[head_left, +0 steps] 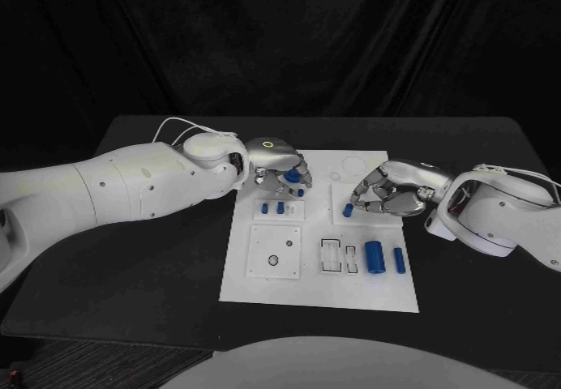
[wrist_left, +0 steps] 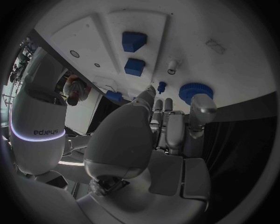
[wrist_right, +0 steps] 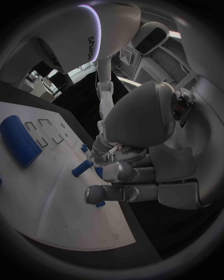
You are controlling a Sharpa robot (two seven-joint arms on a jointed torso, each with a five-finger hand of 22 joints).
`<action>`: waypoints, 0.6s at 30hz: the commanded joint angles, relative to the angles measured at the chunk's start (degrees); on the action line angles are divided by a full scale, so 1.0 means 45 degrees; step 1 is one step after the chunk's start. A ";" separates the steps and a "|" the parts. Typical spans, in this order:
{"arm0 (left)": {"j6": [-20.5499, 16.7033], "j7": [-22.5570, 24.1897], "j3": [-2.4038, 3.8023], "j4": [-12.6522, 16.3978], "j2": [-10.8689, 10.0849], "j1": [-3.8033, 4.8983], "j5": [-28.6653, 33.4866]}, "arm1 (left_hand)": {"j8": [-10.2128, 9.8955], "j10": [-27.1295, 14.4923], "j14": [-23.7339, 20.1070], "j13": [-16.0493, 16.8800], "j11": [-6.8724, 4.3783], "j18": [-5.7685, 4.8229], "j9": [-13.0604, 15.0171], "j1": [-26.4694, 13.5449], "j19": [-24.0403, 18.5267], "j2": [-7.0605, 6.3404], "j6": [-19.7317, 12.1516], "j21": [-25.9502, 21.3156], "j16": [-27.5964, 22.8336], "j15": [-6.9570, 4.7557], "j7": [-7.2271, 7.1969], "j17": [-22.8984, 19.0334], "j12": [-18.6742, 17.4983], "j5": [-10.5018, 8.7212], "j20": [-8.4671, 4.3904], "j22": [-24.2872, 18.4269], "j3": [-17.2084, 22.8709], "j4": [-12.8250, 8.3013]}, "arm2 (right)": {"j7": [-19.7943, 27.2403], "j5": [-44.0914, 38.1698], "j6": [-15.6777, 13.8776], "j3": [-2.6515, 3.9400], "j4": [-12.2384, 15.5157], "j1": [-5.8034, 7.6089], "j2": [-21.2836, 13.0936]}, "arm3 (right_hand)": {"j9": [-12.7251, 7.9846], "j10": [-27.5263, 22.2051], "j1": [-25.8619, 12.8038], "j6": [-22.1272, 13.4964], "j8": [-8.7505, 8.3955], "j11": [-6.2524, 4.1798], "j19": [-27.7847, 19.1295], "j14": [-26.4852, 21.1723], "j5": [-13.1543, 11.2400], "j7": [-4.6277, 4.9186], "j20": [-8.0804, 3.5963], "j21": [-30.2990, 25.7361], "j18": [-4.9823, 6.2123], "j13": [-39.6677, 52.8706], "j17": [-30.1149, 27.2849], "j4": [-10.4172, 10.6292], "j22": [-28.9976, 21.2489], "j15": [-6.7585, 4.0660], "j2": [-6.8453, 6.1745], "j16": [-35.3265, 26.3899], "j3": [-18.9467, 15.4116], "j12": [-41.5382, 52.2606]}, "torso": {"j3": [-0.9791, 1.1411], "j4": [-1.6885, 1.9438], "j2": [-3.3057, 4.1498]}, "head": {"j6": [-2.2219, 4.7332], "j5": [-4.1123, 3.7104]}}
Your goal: Assemble the parts on the task board
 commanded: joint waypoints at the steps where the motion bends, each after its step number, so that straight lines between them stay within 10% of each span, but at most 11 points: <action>1: 0.0409 -0.0085 0.0013 -0.0020 0.0051 -0.0040 -0.0057 | -0.0001 0.0185 0.0035 0.0019 -0.0010 -0.0137 -0.0026 0.0151 0.0064 0.0000 0.0069 0.0072 0.0065 -0.0079 -0.0001 -0.0033 -0.0068 0.0134 -0.0036 0.1445 0.0155 -0.0019 | 0.0125 0.0026 -0.0279 0.0006 0.0049 -0.0028 -0.0041 | 0.0018 0.0060 -0.0130 -0.0062 0.0002 0.0006 0.0111 0.0085 -0.0068 -0.0053 0.0002 0.0056 0.0204 0.0013 0.0018 0.0097 0.0802 -0.0026 -0.0024 0.0048 -0.0005 0.0075 | 0.0005 0.0021 0.0002 | -0.0003 -0.0004; 18: 0.0495 -0.0150 0.0014 -0.0298 0.0280 -0.0227 -0.0057 | 0.0071 0.1250 -0.0084 -0.0446 -0.0150 -0.0129 -0.0105 0.0614 -0.0015 -0.0127 0.0906 0.0099 0.0020 -0.0194 0.0289 -0.0340 -0.1169 0.0953 -0.0111 0.1431 0.1681 -0.0253 | 0.0167 0.0030 -0.0349 0.0006 0.0144 -0.0028 -0.0135 | 0.0021 0.0066 -0.0136 -0.0067 0.0001 0.0000 0.0119 0.0091 -0.0093 -0.0058 0.0000 0.0058 0.0204 0.0019 0.0019 0.0093 0.0804 -0.0029 -0.0049 0.0052 -0.0015 0.0081 | 0.0001 0.0040 -0.0008 | -0.0003 -0.0006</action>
